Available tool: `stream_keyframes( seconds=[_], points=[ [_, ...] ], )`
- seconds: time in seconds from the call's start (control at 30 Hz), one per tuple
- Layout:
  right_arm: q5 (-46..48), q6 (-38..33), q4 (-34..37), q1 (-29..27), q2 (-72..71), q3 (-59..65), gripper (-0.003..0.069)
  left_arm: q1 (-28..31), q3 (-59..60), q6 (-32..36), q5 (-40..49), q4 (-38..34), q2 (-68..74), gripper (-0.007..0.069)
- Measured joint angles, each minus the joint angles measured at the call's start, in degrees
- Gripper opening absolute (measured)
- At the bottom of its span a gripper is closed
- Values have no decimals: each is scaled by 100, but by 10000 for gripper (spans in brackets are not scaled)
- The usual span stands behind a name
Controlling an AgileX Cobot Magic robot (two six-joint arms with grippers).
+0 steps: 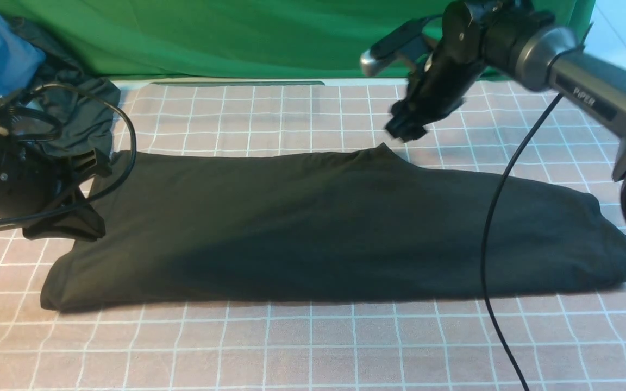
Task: Fold a long-sleeved shirt over a pink coffee tablecloth.
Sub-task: 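Pull the folded dark garment lengthwise by its ends to straighten it flat on the table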
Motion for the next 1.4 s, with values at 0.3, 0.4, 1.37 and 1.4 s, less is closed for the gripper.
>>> stream_keyframes(
  seconds=[0.3, 0.4, 1.37, 1.4],
  points=[
    [1139, 271, 1334, -946, -1654, 69, 41, 0, 0, 9, 271, -57, -10, 13],
    [1156, 250, 1775, -1475, -2372, 730, 36, 0, 0, 45, 396, -57, -15, 13],
    [-368, 816, 1607, -2661, -2288, 4957, 691, 0, 933, 143, -194, -14, -1877, 13],
    [-374, 803, 1602, -2608, -2247, 4957, 691, 0, 933, 143, -174, -14, -1877, 13]
  ],
)
